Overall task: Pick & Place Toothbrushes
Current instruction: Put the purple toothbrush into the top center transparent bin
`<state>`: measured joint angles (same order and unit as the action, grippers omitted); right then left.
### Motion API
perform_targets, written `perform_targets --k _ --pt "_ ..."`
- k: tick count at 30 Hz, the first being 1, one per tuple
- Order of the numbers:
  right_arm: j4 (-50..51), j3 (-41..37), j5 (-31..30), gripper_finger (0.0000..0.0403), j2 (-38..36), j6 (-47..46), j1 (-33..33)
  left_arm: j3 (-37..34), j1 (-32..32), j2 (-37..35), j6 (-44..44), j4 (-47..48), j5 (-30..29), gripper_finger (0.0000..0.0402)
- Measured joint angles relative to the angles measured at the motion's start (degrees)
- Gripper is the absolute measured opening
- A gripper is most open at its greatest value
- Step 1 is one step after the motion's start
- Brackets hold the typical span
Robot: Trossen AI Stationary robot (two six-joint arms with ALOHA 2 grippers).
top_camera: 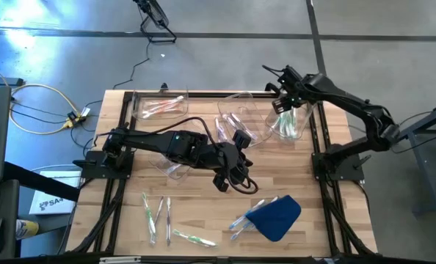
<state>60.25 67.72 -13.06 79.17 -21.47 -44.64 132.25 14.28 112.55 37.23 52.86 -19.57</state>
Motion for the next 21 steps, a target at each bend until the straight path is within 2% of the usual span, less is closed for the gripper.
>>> perform_targets --k 5,11,21 --pt "-0.1 0.0 0.7 0.0087 -4.7 0.4 0.0 0.0 0.0 0.0 0.0 -0.8 0.0 0.0" --pt "-1.2 0.0 9.0 0.0012 -9.6 1.4 0.8 0.0 0.0 0.0 0.0 -1.0 0.0 0.0" --pt "-2.2 0.0 10.3 0.0002 -15.8 2.5 9.9 0.0 0.0 0.0 0.0 -0.9 0.0 0.0"
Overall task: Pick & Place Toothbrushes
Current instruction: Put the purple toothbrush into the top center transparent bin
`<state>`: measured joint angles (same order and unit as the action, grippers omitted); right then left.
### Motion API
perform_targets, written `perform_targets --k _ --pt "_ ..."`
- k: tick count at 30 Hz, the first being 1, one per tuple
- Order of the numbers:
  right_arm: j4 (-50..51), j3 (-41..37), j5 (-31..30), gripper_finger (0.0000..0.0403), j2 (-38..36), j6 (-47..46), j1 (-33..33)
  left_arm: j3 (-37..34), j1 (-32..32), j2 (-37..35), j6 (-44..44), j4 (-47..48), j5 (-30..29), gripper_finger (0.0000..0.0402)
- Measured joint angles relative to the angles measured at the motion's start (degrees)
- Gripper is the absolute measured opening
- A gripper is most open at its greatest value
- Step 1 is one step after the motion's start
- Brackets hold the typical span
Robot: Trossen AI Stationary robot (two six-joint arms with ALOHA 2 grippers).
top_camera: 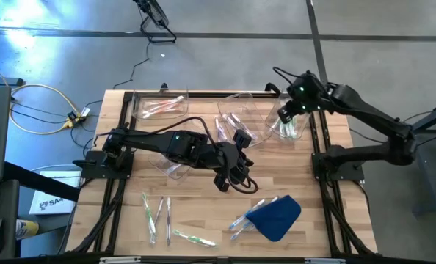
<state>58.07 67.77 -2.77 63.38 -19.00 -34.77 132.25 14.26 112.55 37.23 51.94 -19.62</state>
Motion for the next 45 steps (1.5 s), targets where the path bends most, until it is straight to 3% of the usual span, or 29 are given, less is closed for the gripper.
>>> perform_targets --k 6,11,24,29,32,40,45 --pt "0.0 0.0 0.1 0.0002 -5.0 -0.6 5.4 0.0 0.0 0.0 0.0 -0.5 0.0 0.0" --pt "0.0 0.0 0.0 0.0002 -7.8 -2.2 9.5 0.0 0.0 0.0 -0.1 -6.2 -0.7 0.0" --pt "-3.3 0.0 -0.5 0.0002 -8.7 -3.7 18.2 0.0 0.0 0.0 -4.3 -13.0 5.6 0.0" --pt "-3.8 0.0 -4.4 0.0002 -8.7 -4.0 20.8 -0.5 0.0 0.0 -4.5 -13.6 2.4 0.0" --pt "-3.9 0.0 -6.0 0.0002 -8.7 -6.1 22.9 -4.2 0.0 0.0 -1.8 -18.2 -0.3 0.0" --pt "-6.5 0.0 -9.3 0.0002 -8.7 -6.6 30.0 -14.0 1.2 -3.2 0.2 -24.9 -0.3 0.0" --pt "-6.5 0.0 -13.4 0.0002 -8.7 -7.7 35.3 -23.5 1.8 -10.7 1.9 -35.0 -0.5 0.0"
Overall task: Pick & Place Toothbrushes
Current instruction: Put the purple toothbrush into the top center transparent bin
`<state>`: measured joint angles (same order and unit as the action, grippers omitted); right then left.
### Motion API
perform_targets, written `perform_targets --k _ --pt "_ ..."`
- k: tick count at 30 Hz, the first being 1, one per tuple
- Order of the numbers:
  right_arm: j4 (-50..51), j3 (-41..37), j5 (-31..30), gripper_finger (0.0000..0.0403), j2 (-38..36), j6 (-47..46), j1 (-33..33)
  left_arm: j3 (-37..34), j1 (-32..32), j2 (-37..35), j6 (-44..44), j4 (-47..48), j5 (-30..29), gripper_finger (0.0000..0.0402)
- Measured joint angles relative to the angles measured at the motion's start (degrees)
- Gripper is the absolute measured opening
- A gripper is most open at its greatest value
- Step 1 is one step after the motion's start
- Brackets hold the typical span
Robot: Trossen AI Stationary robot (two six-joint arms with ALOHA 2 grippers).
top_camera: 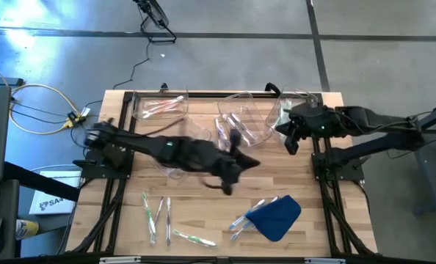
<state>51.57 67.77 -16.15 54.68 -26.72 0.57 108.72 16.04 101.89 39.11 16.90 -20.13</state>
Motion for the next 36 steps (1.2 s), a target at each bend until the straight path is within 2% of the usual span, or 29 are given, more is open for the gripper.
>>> perform_targets --k 4,16,21,25,30,33,36 --pt "-0.7 0.0 -3.5 0.0002 0.0 -0.7 4.2 -12.0 1.0 -9.2 1.2 -8.3 0.1 0.0" --pt "-10.0 0.0 -7.9 0.0002 0.1 2.2 18.0 -54.3 4.5 -38.6 1.2 -33.9 -0.2 0.0" --pt "-12.0 -0.4 -11.9 0.0002 1.0 3.1 24.5 -67.2 5.8 -49.1 -0.1 -40.5 -0.6 0.0" --pt "-17.4 -4.5 -14.0 0.0002 1.5 4.5 29.2 -73.7 6.2 -54.7 -3.4 -41.2 -0.3 0.0" --pt "-27.1 -12.9 -14.0 0.0002 1.6 5.4 33.9 -76.5 8.2 -56.8 -4.7 -41.4 0.0 0.0" --pt "-33.0 -18.6 -13.9 0.0002 1.6 2.4 35.7 -76.7 9.4 -56.6 -4.4 -40.6 0.1 0.0" --pt "-35.5 -24.0 -13.7 0.0002 1.7 -5.3 36.7 -76.7 10.4 -56.6 -4.4 -40.3 0.2 0.0"
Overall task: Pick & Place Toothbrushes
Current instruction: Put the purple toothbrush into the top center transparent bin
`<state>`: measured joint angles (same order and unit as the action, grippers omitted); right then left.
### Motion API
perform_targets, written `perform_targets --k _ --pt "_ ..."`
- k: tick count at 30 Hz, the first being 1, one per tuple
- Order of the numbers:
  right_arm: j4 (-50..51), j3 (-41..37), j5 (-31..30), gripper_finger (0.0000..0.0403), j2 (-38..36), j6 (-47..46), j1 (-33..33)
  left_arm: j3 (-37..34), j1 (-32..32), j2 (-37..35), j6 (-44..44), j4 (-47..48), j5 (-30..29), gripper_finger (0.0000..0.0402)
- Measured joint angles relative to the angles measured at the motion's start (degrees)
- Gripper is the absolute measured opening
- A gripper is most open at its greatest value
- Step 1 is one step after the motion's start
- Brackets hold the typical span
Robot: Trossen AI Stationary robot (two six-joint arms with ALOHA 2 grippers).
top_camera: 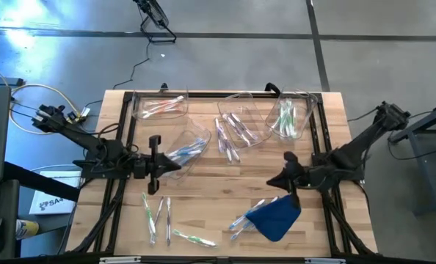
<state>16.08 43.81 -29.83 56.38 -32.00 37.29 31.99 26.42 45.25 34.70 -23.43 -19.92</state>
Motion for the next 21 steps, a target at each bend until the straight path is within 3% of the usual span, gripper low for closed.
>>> perform_targets --k 3,9,21 --pt "0.8 -4.2 1.9 0.0002 0.9 -13.1 0.3 0.0 0.7 0.0 0.1 0.6 0.1 0.0" --pt "1.1 -9.9 11.6 0.0002 5.3 -35.3 0.2 0.0 0.6 -0.1 0.2 2.6 0.1 0.0" --pt "-3.3 -10.2 33.9 0.0002 21.7 -51.7 2.1 0.0 0.6 0.0 1.1 3.9 0.1 0.0"
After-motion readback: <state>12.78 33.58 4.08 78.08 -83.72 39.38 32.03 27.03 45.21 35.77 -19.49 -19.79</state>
